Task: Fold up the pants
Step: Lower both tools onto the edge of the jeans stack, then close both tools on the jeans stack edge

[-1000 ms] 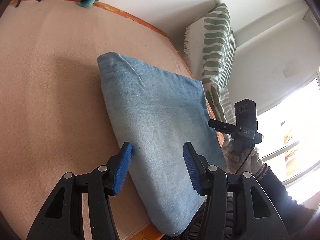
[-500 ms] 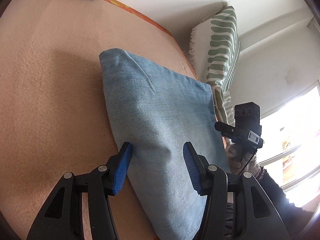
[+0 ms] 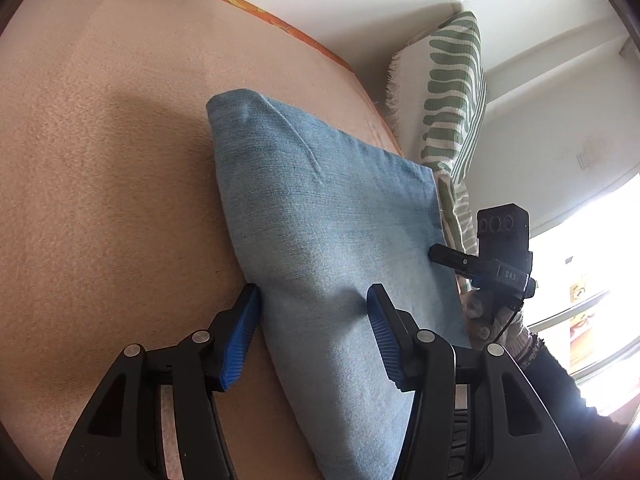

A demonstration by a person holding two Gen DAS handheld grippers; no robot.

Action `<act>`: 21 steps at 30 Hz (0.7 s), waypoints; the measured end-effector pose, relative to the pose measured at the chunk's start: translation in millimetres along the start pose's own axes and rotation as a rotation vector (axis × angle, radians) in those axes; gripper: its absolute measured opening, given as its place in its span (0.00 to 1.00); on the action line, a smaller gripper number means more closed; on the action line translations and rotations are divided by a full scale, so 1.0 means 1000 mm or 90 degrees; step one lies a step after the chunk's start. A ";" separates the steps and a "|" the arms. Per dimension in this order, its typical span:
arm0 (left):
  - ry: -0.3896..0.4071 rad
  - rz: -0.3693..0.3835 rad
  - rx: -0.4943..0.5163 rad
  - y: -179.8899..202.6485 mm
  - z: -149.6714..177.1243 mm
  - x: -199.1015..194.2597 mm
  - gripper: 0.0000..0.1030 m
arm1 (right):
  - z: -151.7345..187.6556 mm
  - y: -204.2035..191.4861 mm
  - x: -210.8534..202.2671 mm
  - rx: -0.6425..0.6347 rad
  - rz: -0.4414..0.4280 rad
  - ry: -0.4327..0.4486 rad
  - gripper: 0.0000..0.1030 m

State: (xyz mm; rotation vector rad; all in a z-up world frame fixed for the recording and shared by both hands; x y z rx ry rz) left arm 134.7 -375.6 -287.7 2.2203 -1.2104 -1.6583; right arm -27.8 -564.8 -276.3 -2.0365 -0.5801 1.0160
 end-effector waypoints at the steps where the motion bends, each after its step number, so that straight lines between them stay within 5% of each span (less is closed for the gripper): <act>1: 0.006 0.007 -0.005 0.000 -0.001 0.001 0.52 | 0.001 -0.001 0.001 -0.005 0.006 0.004 0.66; 5: 0.002 0.009 -0.036 -0.001 -0.001 0.000 0.42 | 0.004 -0.009 0.004 -0.031 0.046 0.006 0.67; 7: 0.001 0.011 -0.028 0.003 0.001 0.000 0.36 | 0.004 -0.010 0.005 -0.032 0.056 0.001 0.60; 15: 0.008 -0.013 0.011 0.017 0.001 0.013 0.36 | 0.006 -0.011 0.003 -0.032 0.077 0.019 0.38; 21: 0.035 -0.029 0.053 0.031 -0.002 0.001 0.21 | 0.004 -0.029 0.002 -0.054 0.135 0.014 0.28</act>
Point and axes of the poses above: each gripper's, at about its wrist camera, not at the fingertips, and x roughly the way its jaws point, y to its right, z to its underside, the point moved 5 cm from there along x, roughly the way its jaws point, and after that the axes turned 15 degrees about -z, right-handed, at the moved point
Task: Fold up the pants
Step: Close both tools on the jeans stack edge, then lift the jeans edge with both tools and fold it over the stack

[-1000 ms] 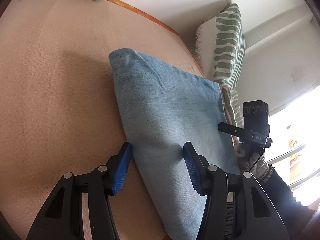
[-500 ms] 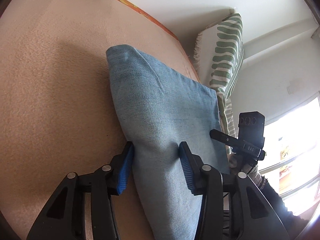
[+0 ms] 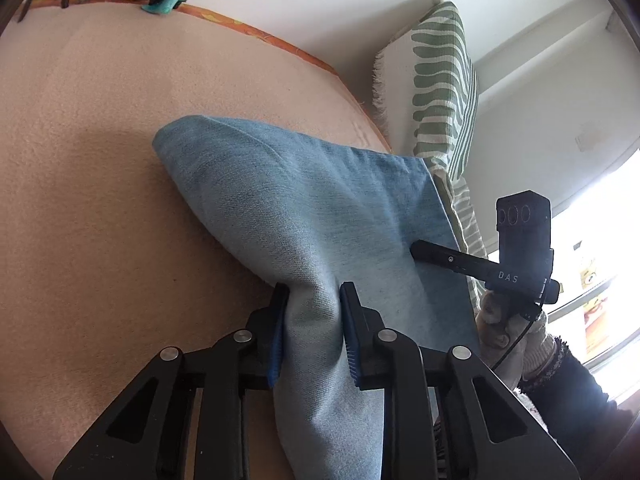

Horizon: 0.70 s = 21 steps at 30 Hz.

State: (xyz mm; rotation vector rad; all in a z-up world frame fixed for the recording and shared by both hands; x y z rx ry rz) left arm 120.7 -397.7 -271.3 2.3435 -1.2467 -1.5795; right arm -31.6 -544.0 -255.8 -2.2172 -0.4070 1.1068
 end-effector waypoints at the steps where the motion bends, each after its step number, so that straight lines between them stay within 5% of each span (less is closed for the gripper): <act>1: 0.006 -0.001 0.006 0.003 -0.002 -0.003 0.21 | -0.001 -0.002 -0.001 0.000 0.007 -0.001 0.27; 21: 0.090 0.038 0.074 0.041 -0.046 -0.047 0.15 | -0.045 -0.087 -0.050 -0.087 0.031 0.080 0.18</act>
Point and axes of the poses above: each gripper's, at about its wrist camera, not at the fingertips, and x roughly the way its jaws point, y to its right, z to its underside, the point moved 5 cm from there along x, roughly the way its jaws point, and after that the axes turned 15 degrees about -z, right-handed, at the moved point
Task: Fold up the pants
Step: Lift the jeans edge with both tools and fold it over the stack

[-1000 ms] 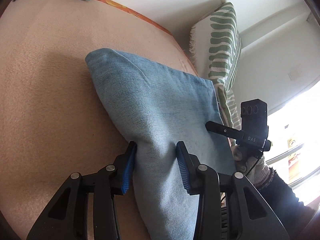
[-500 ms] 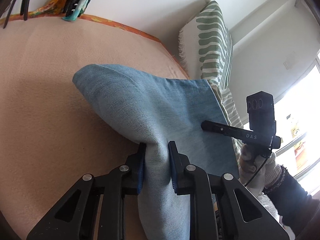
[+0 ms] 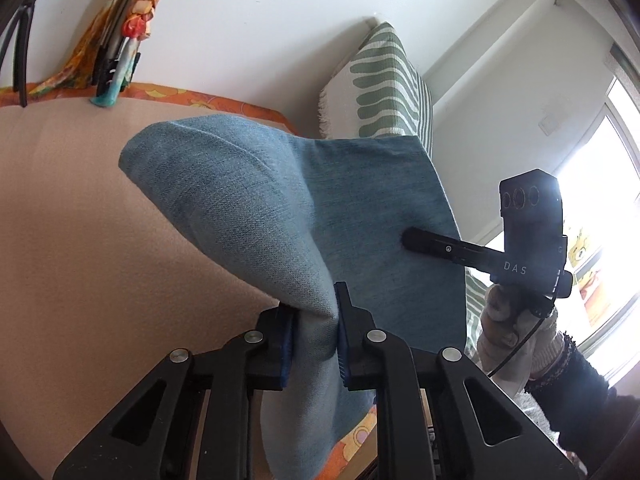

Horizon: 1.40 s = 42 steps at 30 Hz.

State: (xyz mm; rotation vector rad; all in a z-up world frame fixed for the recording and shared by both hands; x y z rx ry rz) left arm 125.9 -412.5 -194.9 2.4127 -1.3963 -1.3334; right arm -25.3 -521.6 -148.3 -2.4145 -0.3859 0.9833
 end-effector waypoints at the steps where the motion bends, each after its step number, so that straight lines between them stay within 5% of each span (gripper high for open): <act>1: 0.005 0.001 0.002 0.000 -0.004 -0.001 0.15 | -0.007 -0.001 -0.001 -0.001 0.002 0.005 0.18; 15: 0.059 -0.014 0.058 0.005 -0.102 0.008 0.15 | -0.101 0.009 -0.003 -0.031 0.017 0.066 0.18; 26: 0.064 -0.044 0.050 -0.020 -0.174 0.078 0.14 | -0.178 0.069 0.053 -0.030 0.052 0.064 0.18; 42: 0.052 -0.108 0.040 -0.075 -0.227 0.169 0.14 | -0.243 0.149 0.153 -0.059 0.091 0.013 0.18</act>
Point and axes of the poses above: each gripper's, at about its wrist camera, not at the fingertips, and x roughly the way its jaws point, y to its right, z to its underside, the point moved 5 cm from there along x, roughly the way its jaws point, and after that the axes turned 15 degrees about -z, right-handed, at the moved point
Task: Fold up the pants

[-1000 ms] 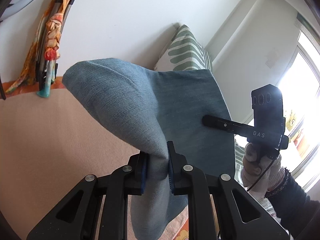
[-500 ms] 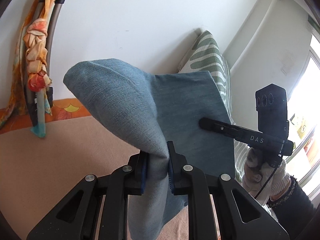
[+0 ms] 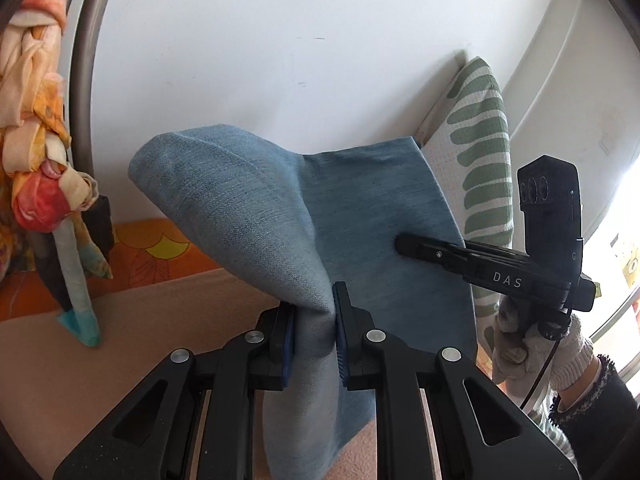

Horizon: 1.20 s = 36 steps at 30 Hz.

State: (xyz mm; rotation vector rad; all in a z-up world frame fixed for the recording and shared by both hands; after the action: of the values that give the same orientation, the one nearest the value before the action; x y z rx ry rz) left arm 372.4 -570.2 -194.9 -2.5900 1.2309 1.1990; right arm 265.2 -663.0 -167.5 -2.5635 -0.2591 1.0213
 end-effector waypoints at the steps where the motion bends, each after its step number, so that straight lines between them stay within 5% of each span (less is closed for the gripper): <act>1: 0.000 -0.011 0.000 -0.005 -0.001 0.006 0.14 | 0.000 0.005 0.007 -0.001 0.003 -0.007 0.18; 6: 0.002 -0.122 0.024 -0.029 0.005 0.022 0.14 | 0.003 0.031 0.036 0.015 0.044 -0.035 0.21; 12: -0.014 -0.194 0.088 -0.035 0.020 0.025 0.14 | 0.016 0.055 0.047 0.015 0.207 -0.074 0.51; 14: -0.012 -0.187 0.086 -0.034 0.025 0.020 0.14 | 0.019 0.056 0.042 0.017 0.241 -0.073 0.55; 23: 0.004 -0.152 0.090 -0.023 0.033 -0.023 0.15 | 0.022 0.032 -0.013 0.059 0.230 -0.003 0.68; 28: 0.011 -0.135 0.082 -0.015 0.039 -0.052 0.43 | 0.033 0.003 -0.040 0.058 0.240 0.020 0.78; 36: 0.025 -0.119 0.084 0.004 0.063 -0.104 0.54 | 0.061 -0.049 -0.079 0.047 0.263 0.043 0.89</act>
State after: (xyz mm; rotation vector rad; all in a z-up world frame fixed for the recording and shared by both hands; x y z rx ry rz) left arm 289.7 -485.0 -169.7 -2.5746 1.0097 1.0020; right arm 164.3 -625.5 -139.3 -2.6351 0.3346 1.0518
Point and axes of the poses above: each gripper's, at about its wrist camera, not at the fingertips, and x roughly the way its jaws point, y to its right, z to its underside, the point moved 5 cm from there along x, roughly the way its jaws point, and after that the axes turned 15 degrees about -z, right-handed, at the moved point
